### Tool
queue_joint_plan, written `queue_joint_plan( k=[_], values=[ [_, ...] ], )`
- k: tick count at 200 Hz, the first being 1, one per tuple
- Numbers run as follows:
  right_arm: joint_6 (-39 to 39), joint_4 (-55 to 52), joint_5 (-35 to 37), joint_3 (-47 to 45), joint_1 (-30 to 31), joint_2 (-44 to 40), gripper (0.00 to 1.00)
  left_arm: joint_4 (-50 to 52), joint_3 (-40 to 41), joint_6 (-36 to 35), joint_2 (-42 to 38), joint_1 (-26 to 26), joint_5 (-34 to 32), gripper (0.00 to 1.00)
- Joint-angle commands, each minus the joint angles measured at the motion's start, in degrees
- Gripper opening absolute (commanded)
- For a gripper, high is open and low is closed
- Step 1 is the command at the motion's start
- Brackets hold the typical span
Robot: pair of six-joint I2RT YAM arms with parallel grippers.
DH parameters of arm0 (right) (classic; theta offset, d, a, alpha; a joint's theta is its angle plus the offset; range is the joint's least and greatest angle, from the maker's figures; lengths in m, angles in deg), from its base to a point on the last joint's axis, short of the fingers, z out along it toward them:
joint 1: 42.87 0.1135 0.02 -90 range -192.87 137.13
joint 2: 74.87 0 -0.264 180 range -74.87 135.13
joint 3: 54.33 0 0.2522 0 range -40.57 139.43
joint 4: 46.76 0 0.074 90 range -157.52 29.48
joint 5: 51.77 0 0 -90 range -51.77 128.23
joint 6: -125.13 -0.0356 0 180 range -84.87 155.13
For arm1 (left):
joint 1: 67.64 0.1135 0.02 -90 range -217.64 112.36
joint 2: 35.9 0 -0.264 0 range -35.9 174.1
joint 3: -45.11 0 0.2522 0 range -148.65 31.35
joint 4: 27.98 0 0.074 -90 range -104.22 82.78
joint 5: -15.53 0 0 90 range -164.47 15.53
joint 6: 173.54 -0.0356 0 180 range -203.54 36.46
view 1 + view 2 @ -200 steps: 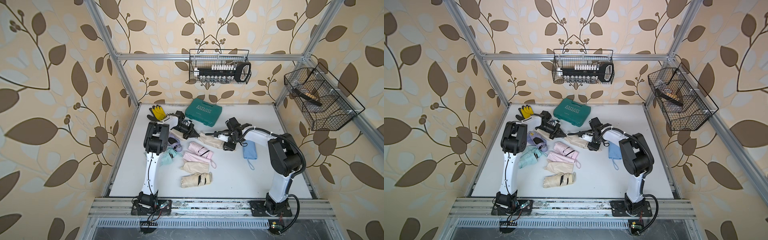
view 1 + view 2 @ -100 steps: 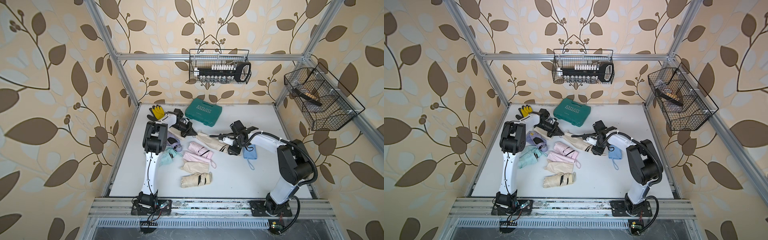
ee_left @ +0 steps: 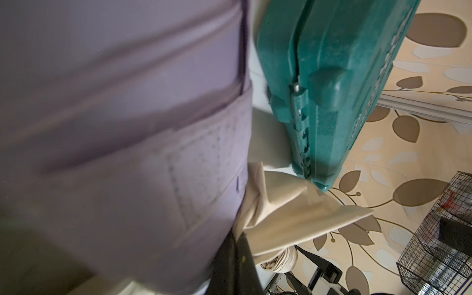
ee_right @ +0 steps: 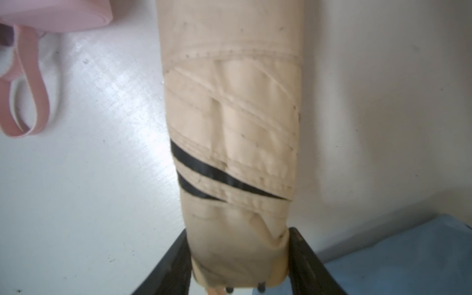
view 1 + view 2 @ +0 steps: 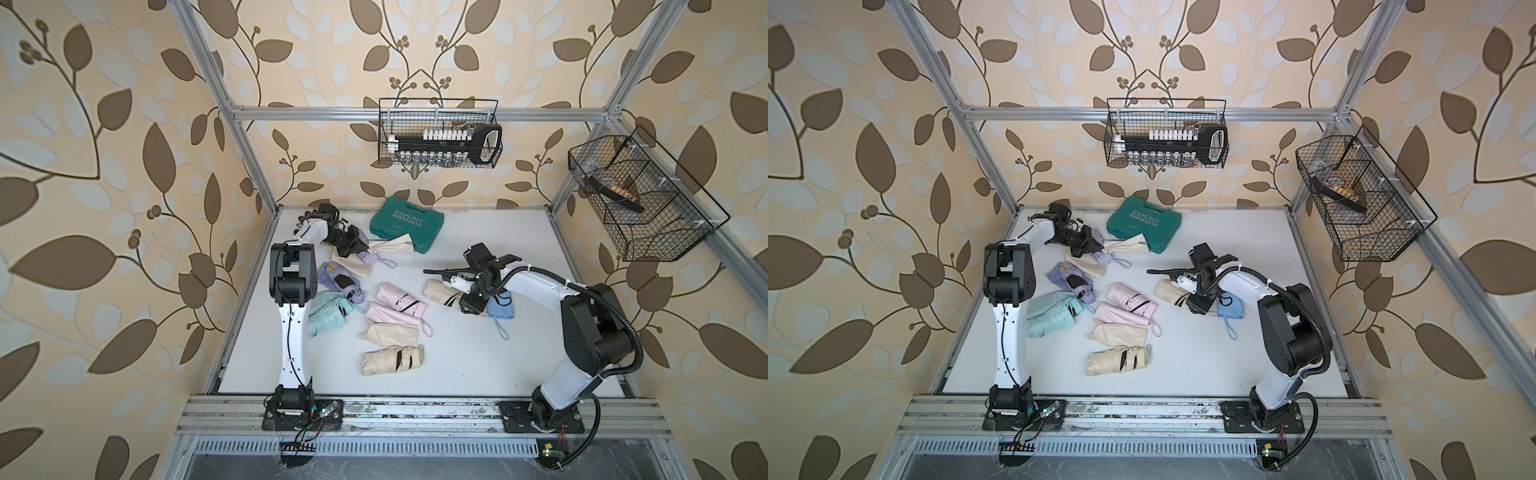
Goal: Take umbrellas out of sleeves
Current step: Place the umbrella sleeve at the center of the board.
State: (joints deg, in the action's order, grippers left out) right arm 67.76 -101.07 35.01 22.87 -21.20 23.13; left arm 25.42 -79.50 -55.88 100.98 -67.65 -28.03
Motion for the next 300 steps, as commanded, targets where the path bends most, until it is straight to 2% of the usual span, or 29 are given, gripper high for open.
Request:
queue_joint_plan(
  k=[1,56,105,137,148,162,170,201,214,237,249,255,267,283,289,295,300],
  values=[
    [-0.21,-0.56,-1.65,1.90,0.99,1.78,0.35,-0.45,1.91,0.02,-2.89,-2.25,2.28,0.00],
    [1.59,1.81,-3.81,5.76,1.56,4.88,0.35,2.20,-2.30,-3.46,-0.96,-6.52,5.22,0.00],
    [3.02,1.65,-6.26,9.87,4.47,8.79,0.35,1.89,-2.37,-3.85,-0.29,-11.06,5.96,0.00],
    [0.96,1.57,-6.32,11.83,5.05,11.30,0.36,2.19,-2.24,-3.85,0.52,-13.15,6.12,0.00],
    [-0.18,1.51,-5.88,12.63,5.07,11.96,0.40,2.53,-2.22,-3.85,0.75,-13.19,6.12,0.00],
    [-1.46,1.83,-4.93,13.23,5.05,12.18,0.52,3.11,-2.36,-4.23,0.67,-13.01,5.63,0.00],
    [-2.04,2.13,-4.62,13.22,5.13,11.76,0.58,3.35,-2.47,-4.34,0.39,-12.84,5.40,0.07],
    [-4.71,4.49,-4.02,12.72,4.21,7.43,0.60,3.34,-2.36,-4.14,-1.16,-12.27,5.25,0.33],
    [-6.71,6.78,-3.55,11.72,3.37,3.98,0.64,3.35,-2.34,-4.03,-2.10,-12.12,5.07,0.43],
    [-12.01,11.77,-2.41,9.55,1.90,-3.47,0.75,3.25,-1.81,-3.99,-4.50,-11.86,4.98,0.53],
    [-15.40,12.34,-1.69,9.74,1.03,-6.63,0.77,3.08,-1.19,-3.86,-6.15,-11.64,5.07,0.57],
    [-17.19,12.33,-0.86,10.00,0.66,-7.96,0.82,2.84,-0.70,-3.72,-7.15,-11.59,5.20,0.59],
    [-21.18,11.27,0.99,11.17,-0.30,-10.02,0.83,2.43,0.35,-3.62,-9.20,-11.37,5.40,0.63],
    [-26.34,9.36,-0.26,12.79,-2.97,-11.84,0.85,2.16,1.87,-3.83,-12.19,-11.29,5.35,0.67],
    [-30.05,9.16,1.00,13.13,-4.18,-12.40,0.88,1.95,2.64,-3.80,-13.30,-11.28,5.38,0.68],
    [-33.24,7.77,1.66,13.97,-5.54,-12.71,0.97,1.68,3.53,-3.73,-14.35,-11.28,5.49,0.70],
    [-36.08,6.20,1.12,14.95,-6.95,-12.82,0.98,1.24,4.29,-3.52,-15.24,-11.35,5.71,0.70]
  ],
)
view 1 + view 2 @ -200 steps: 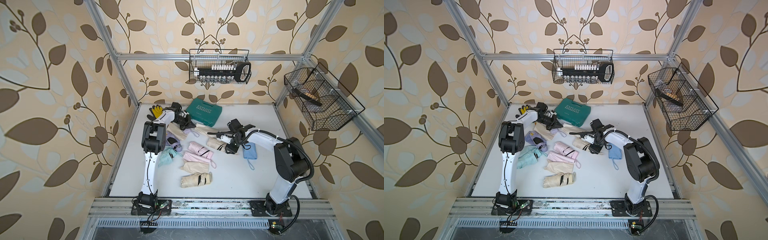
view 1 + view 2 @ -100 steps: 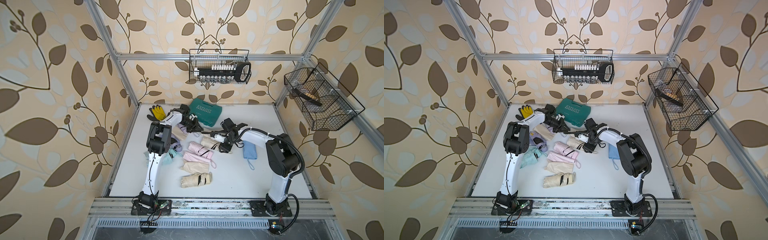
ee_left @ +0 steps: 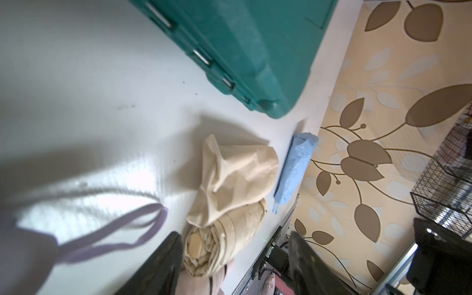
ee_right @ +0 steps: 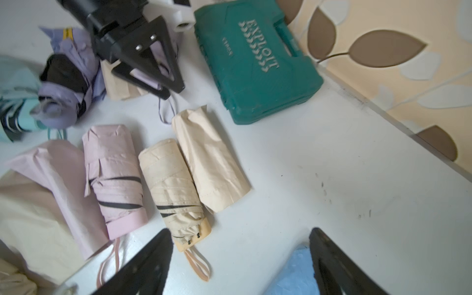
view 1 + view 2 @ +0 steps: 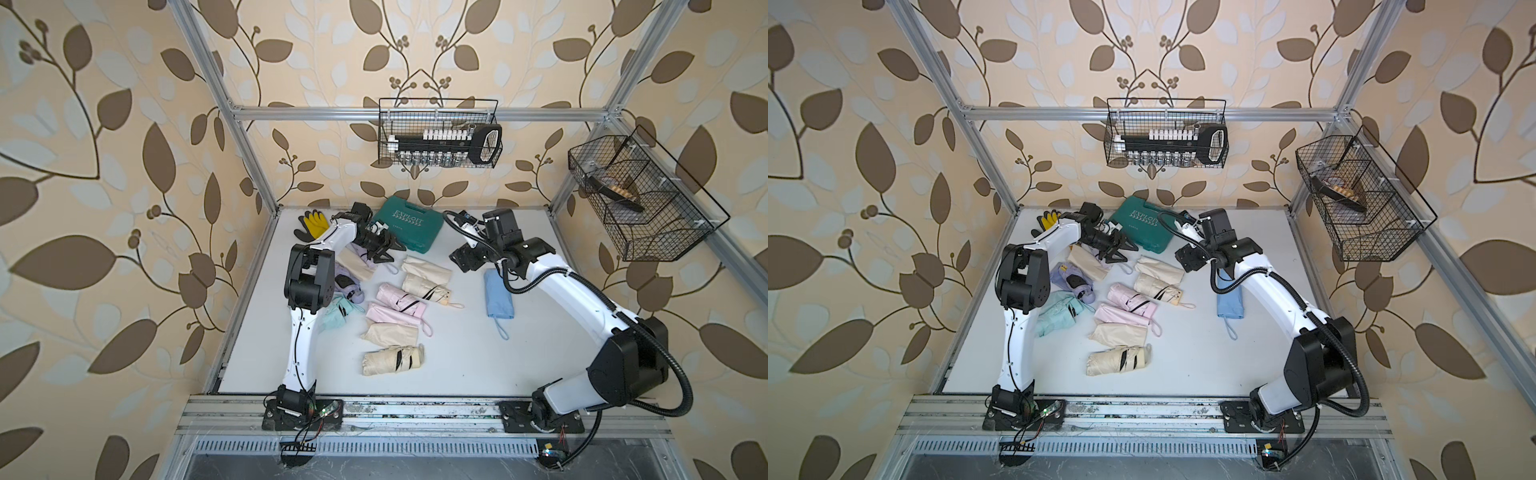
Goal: Take umbrellas out of sleeves
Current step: Place the umbrella sleeve at the center of the board, then pick up the umbrella from the center of the board.
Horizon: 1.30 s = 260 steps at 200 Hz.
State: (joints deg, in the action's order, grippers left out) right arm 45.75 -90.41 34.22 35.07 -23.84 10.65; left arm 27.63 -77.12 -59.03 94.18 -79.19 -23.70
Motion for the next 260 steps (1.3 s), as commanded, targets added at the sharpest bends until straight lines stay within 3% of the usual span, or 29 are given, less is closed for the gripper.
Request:
queue_joint_plan(
  k=[1,23,33,60,87,113,149,154,163,260],
  values=[
    [-14.63,-4.82,1.73,2.93,-4.59,-0.35,0.98,-1.06,2.06,-0.31,-8.62,0.20,1.42,0.70],
    [-21.41,-12.81,-11.62,7.61,-13.05,1.65,0.98,-2.36,5.59,0.18,-12.40,0.21,1.97,0.72],
    [-22.70,-16.03,-14.47,8.78,-15.52,2.33,0.98,-2.39,6.89,-0.20,-14.02,0.21,1.76,0.72],
    [-21.57,-21.25,-9.03,6.67,-17.69,0.31,0.98,-1.67,9.90,-1.10,-18.28,0.18,0.02,0.75],
    [-23.52,-25.32,-5.55,1.42,-19.08,-2.12,0.98,0.66,13.07,-2.89,-22.90,0.21,-5.06,0.83],
    [-25.65,-25.80,-5.31,-5.60,-21.13,-3.84,0.98,1.37,17.30,-3.35,-27.19,0.17,-8.24,0.89],
    [-27.52,-24.69,-6.14,-11.85,-21.33,-3.31,0.97,-0.80,23.81,-2.36,-30.36,0.21,-6.91,0.91],
    [-27.57,-24.08,-6.12,-12.49,-21.31,-3.33,0.97,-0.72,24.03,-2.59,-30.44,0.21,-6.95,0.98],
    [-27.57,-22.95,-6.08,-13.23,-21.36,-3.33,0.97,-0.39,24.03,-3.04,-30.82,0.21,-7.42,0.99],
    [-23.24,-17.20,-0.86,-9.05,-21.26,9.69,0.95,2.83,21.55,-4.74,-33.61,0.30,-14.69,0.99]
  ],
)
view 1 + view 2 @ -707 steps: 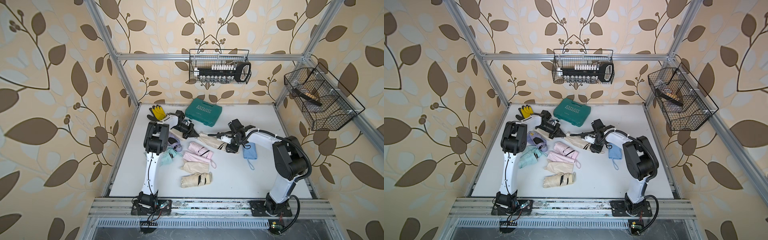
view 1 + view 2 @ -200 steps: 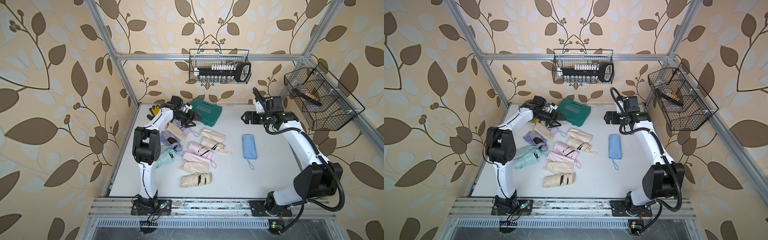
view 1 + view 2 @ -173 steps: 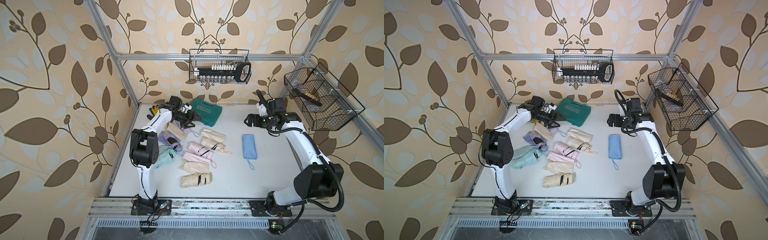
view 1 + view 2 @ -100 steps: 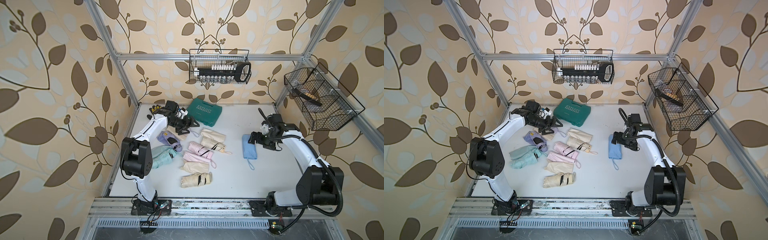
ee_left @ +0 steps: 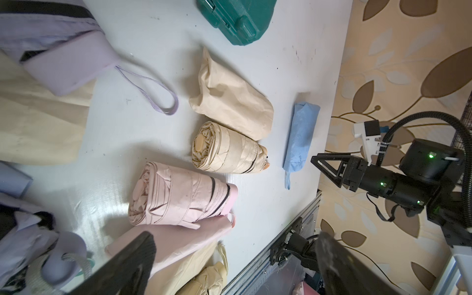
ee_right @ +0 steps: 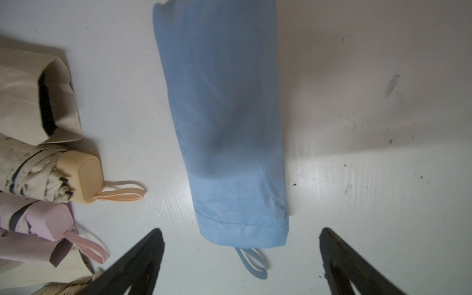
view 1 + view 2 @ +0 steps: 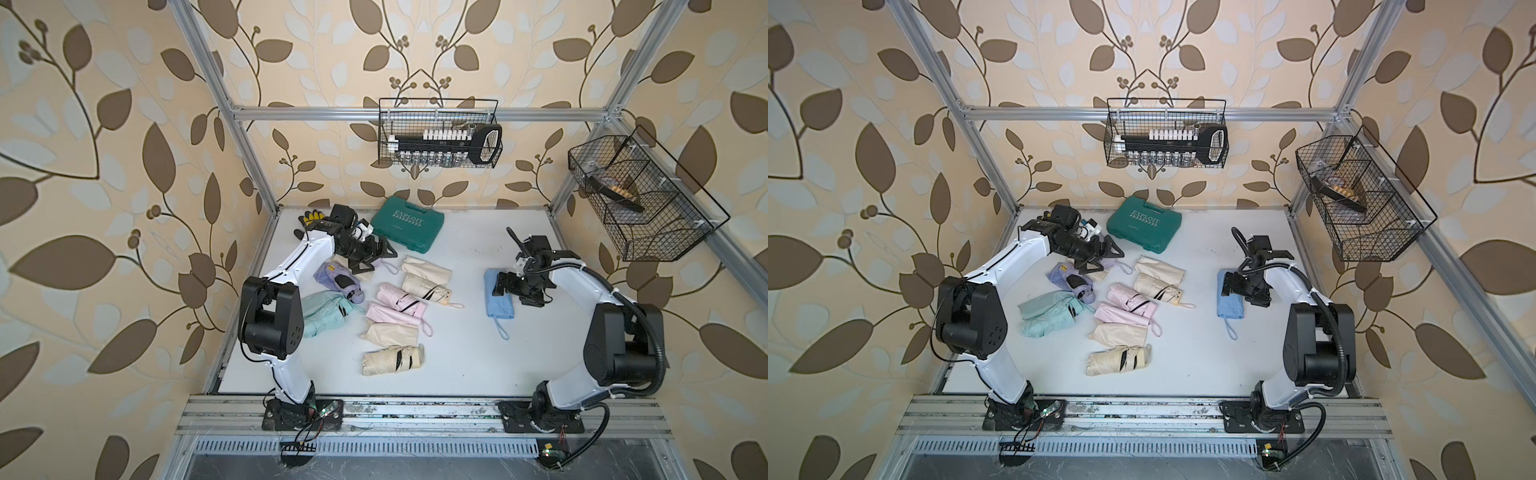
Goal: Take umbrellas out of sleeves
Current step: Pick up the umbrella from the center of the board.
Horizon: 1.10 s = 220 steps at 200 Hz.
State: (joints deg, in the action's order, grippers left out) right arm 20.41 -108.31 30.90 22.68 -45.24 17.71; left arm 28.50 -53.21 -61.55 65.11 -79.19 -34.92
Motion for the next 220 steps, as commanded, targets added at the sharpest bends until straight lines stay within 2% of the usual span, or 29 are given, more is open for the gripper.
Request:
queue_joint_plan(
  k=[1,37,74,122,191,220],
  values=[
    [2.16,0.69,2.57,3.45,0.16,2.79,0.95,1.99,-2.36,-2.31,-4.61,0.30,-3.59,0.99],
    [3.12,0.24,3.17,6.06,0.50,7.53,0.94,2.82,-2.56,-3.18,-6.13,1.25,-7.70,0.99],
    [3.11,0.94,3.11,6.15,1.11,8.97,0.94,6.32,-3.89,-4.20,-6.07,2.08,-15.80,0.99],
    [3.12,1.25,3.54,6.72,2.69,11.67,0.91,5.18,-3.23,-3.64,-4.93,2.67,-13.06,0.99],
    [4.37,0.17,6.73,8.61,6.28,14.44,0.78,3.32,-2.20,-2.72,-3.81,2.61,-8.80,0.99],
    [5.44,-0.48,8.80,10.13,7.59,16.34,0.76,2.66,-1.72,-2.35,-3.59,2.62,-7.70,0.99]
  ],
)
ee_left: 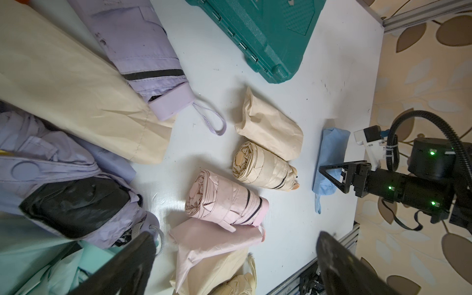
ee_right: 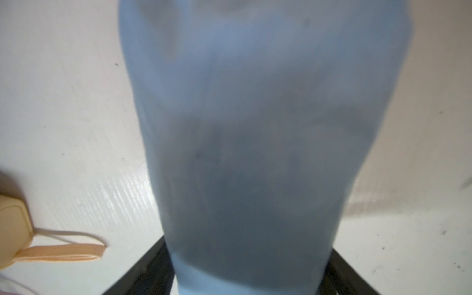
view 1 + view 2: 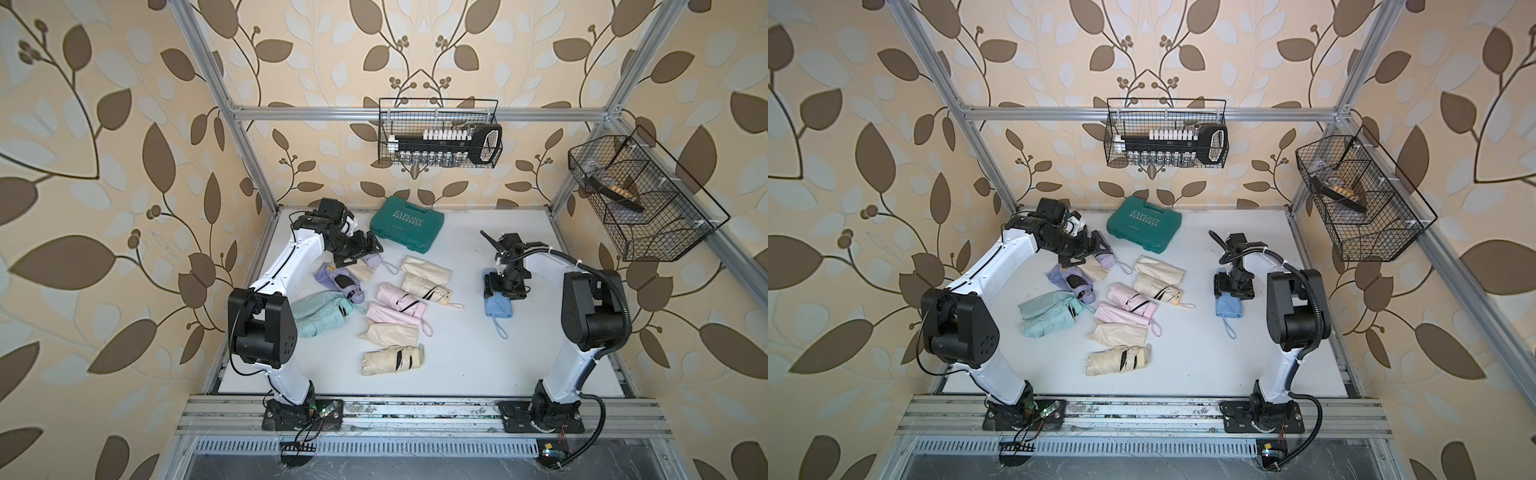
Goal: Take umbrellas out of sleeves
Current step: Pick up the umbrella from the center of the board.
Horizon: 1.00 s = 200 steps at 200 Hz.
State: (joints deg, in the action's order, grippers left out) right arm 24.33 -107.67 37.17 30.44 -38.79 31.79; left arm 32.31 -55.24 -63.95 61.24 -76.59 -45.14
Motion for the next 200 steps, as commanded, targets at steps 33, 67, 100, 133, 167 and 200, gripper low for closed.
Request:
queue_joint_plan(
  k=[33,67,100,133,167,200],
  values=[
    [2.91,-1.80,3.74,3.18,3.04,3.50,0.58,-1.86,0.80,0.20,0.59,0.07,3.79,0.99],
    [4.69,-1.80,6.78,1.90,6.46,2.69,0.41,-2.78,1.40,0.62,1.16,0.02,5.22,0.99],
    [5.38,0.70,5.17,-1.01,6.50,-2.37,0.37,-4.57,1.94,2.10,2.22,0.07,8.73,0.99],
    [9.40,7.09,-0.72,-6.72,6.82,-12.25,0.37,-14.83,5.26,9.07,4.31,-0.33,21.62,0.99],
    [12.55,9.85,-9.04,-9.00,7.04,-19.30,0.37,-19.95,4.09,12.46,8.09,-3.61,29.63,0.99],
    [13.74,7.72,-15.26,-6.10,8.80,-21.30,0.36,-20.12,0.71,12.12,10.03,-7.87,32.89,0.99]
  ],
)
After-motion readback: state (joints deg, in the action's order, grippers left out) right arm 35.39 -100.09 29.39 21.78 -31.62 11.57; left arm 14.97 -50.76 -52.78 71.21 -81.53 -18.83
